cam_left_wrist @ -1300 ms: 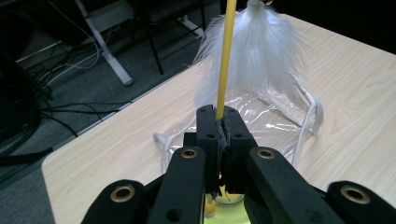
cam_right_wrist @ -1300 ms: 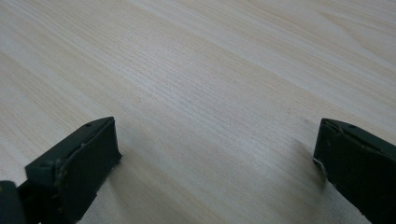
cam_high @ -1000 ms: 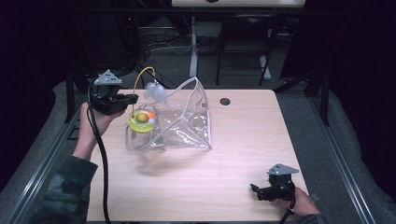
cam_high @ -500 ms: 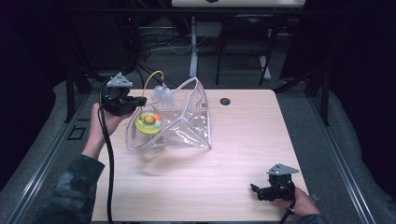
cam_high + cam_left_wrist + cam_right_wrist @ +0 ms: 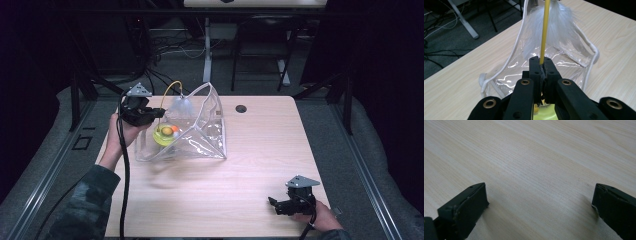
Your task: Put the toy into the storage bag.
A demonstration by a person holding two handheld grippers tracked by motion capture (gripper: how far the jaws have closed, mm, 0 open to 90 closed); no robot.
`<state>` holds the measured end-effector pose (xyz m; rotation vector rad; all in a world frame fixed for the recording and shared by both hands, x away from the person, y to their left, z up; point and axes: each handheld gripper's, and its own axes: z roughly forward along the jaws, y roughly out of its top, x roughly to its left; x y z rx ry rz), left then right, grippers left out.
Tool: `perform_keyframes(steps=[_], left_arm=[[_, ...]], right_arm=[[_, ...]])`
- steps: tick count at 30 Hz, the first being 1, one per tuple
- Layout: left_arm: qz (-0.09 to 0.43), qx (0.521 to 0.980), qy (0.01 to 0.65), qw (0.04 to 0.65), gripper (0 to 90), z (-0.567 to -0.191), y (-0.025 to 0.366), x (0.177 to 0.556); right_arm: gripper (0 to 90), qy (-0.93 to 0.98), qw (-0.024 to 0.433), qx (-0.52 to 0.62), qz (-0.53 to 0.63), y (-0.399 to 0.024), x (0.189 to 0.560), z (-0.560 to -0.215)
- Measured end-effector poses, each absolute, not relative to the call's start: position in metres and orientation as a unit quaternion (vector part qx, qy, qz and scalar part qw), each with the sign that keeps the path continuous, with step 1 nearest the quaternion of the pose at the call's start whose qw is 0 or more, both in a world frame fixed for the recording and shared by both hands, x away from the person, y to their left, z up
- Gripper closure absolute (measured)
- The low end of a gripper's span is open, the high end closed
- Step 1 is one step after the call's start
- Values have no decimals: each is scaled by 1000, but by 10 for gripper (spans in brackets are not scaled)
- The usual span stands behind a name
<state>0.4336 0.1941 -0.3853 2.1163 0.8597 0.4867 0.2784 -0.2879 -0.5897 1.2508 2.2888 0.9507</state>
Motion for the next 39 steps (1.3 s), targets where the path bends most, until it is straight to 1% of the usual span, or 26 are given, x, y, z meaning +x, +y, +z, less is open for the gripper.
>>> perform_keyframes(steps=[13, 32, 39], left_arm=[[178, 835, 345, 389, 878, -407, 182, 446], [160, 835, 368, 375, 877, -439, 179, 463], [155, 837, 372, 371, 876, -445, 177, 467]], right_arm=[[0, 811, 182, 443, 337, -288, 278, -590], [0, 811, 184, 443, 334, -288, 278, -590], [0, 811, 183, 443, 334, -288, 278, -590]])
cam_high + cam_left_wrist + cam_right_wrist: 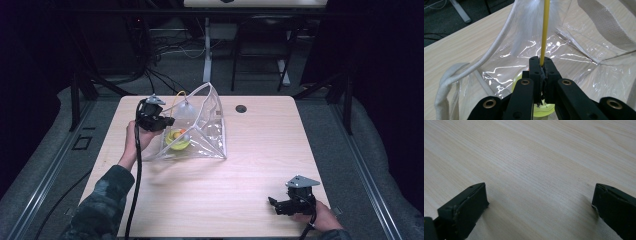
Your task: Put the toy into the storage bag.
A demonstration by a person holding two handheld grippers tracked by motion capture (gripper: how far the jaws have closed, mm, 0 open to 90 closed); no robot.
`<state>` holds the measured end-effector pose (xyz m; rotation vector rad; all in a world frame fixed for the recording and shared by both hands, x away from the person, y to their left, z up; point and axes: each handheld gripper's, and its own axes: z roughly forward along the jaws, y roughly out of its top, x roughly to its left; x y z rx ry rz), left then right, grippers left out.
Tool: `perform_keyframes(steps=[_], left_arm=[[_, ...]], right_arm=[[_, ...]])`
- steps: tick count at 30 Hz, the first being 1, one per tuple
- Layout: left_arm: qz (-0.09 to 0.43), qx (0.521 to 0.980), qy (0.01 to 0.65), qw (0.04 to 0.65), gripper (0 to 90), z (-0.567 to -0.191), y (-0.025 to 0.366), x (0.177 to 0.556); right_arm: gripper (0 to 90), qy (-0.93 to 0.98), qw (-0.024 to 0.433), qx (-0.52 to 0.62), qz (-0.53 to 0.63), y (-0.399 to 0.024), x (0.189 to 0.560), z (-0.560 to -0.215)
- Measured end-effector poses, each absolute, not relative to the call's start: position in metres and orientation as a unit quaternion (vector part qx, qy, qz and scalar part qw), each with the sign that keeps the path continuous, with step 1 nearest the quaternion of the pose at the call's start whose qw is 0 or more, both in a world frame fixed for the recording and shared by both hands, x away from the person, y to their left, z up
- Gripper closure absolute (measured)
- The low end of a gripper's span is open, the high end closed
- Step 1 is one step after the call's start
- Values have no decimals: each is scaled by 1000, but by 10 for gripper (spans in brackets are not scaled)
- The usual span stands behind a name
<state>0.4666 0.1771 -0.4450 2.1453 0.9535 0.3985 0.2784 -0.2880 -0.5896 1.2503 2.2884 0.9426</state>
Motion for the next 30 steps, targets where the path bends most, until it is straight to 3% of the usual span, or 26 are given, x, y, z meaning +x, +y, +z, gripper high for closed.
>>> perform_keyframes(steps=[16, 18, 21, 22, 25, 30], left_arm=[[135, 840, 383, 361, 857, -456, 176, 472], [136, 836, 384, 367, 803, -454, 177, 472], [136, 829, 391, 376, 650, -450, 179, 470], [134, 828, 390, 379, 650, -448, 181, 469], [139, 825, 392, 383, 472, -442, 185, 463], [147, 820, 394, 389, 342, -433, 191, 454]], right_arm=[[0, 811, 184, 443, 334, -288, 278, -590], [0, 811, 184, 443, 334, -288, 278, -590], [0, 811, 183, 443, 334, -288, 278, -590], [0, 811, 183, 443, 334, -288, 278, -590], [0, 811, 184, 443, 334, -288, 278, -590], [0, 811, 183, 443, 334, -288, 278, -590]])
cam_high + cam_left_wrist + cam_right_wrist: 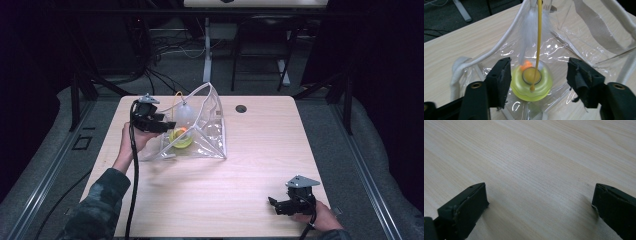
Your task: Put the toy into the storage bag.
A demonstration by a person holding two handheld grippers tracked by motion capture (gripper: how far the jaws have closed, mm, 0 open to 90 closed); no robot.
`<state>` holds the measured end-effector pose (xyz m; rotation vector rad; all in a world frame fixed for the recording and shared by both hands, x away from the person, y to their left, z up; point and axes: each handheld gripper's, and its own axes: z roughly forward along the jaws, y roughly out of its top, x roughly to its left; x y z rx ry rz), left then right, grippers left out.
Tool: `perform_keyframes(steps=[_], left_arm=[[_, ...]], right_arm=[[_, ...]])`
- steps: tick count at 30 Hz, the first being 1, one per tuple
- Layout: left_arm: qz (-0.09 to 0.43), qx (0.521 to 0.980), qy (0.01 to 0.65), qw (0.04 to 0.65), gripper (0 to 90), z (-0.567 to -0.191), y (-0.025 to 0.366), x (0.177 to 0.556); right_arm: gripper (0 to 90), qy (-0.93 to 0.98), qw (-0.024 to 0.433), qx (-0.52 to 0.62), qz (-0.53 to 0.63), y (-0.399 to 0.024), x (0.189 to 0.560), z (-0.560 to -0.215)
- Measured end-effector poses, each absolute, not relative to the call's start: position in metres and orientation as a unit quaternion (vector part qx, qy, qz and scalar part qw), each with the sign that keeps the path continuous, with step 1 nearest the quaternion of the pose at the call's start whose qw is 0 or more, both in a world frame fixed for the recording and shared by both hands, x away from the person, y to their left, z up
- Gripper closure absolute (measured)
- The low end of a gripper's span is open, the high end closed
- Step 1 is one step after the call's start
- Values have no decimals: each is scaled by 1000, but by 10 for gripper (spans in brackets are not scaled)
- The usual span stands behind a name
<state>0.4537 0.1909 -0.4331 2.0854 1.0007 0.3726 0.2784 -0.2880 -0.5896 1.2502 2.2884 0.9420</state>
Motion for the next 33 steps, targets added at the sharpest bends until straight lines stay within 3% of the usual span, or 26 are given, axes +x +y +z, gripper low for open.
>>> perform_keyframes(steps=[6, 8, 13, 22, 33], left_arm=[[150, 819, 395, 389, 262, -425, 197, 444], [155, 819, 399, 381, 186, -422, 201, 439], [165, 816, 402, 381, 151, -416, 210, 431], [192, 806, 413, 380, 7, -403, 235, 406], [193, 807, 421, 368, 0, -410, 255, 386]], right_arm=[[0, 811, 184, 443, 334, -288, 278, -590], [0, 811, 184, 443, 334, -288, 278, -590], [0, 811, 185, 442, 334, -288, 279, -590], [0, 811, 185, 443, 334, -288, 278, -590], [0, 811, 184, 443, 336, -288, 278, -590]])
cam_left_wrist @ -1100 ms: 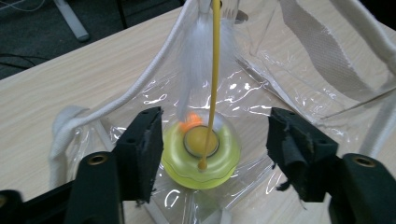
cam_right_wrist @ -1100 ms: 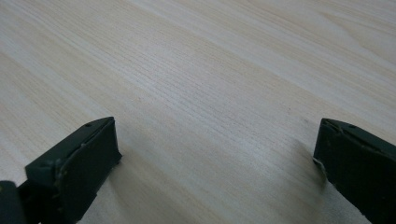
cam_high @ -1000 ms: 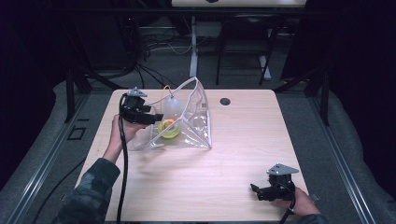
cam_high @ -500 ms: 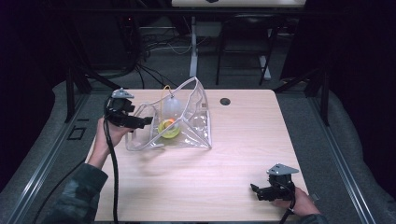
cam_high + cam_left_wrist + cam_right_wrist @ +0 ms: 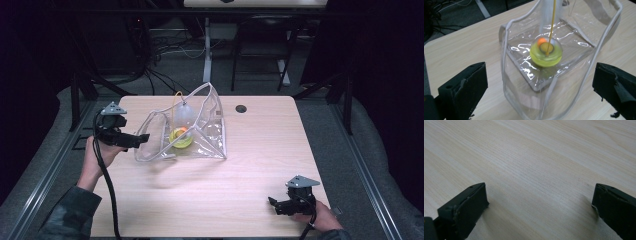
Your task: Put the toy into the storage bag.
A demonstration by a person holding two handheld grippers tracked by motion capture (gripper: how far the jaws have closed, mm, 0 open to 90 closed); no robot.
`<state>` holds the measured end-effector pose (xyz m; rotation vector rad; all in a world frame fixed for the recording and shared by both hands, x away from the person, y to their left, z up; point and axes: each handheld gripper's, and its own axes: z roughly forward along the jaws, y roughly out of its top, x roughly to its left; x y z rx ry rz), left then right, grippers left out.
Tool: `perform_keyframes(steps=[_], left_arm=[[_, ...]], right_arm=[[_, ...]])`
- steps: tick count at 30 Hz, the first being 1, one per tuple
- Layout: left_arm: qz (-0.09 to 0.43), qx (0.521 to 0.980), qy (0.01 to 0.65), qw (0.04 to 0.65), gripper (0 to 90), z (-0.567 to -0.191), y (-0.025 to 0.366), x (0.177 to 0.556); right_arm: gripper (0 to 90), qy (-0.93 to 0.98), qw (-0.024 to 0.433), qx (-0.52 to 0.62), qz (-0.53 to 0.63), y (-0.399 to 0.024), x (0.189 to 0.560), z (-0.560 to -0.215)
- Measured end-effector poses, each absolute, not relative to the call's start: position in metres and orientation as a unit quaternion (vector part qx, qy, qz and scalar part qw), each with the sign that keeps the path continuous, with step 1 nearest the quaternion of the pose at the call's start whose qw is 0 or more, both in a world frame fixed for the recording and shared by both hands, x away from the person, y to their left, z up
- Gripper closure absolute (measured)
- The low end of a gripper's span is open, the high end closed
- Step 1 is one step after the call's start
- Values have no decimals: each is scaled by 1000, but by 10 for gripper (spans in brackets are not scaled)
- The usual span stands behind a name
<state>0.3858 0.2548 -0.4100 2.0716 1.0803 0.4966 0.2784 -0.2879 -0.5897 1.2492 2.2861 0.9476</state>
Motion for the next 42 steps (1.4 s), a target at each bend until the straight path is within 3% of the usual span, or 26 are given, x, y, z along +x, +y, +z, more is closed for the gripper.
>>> perform_keyframes(steps=[20, 42], left_arm=[[172, 813, 453, 323, 0, -458, 289, 356], [146, 814, 478, 295, 0, -504, 303, 348]], right_arm=[[0, 811, 184, 443, 336, -288, 278, -590], [0, 811, 184, 443, 336, -288, 278, -590]])
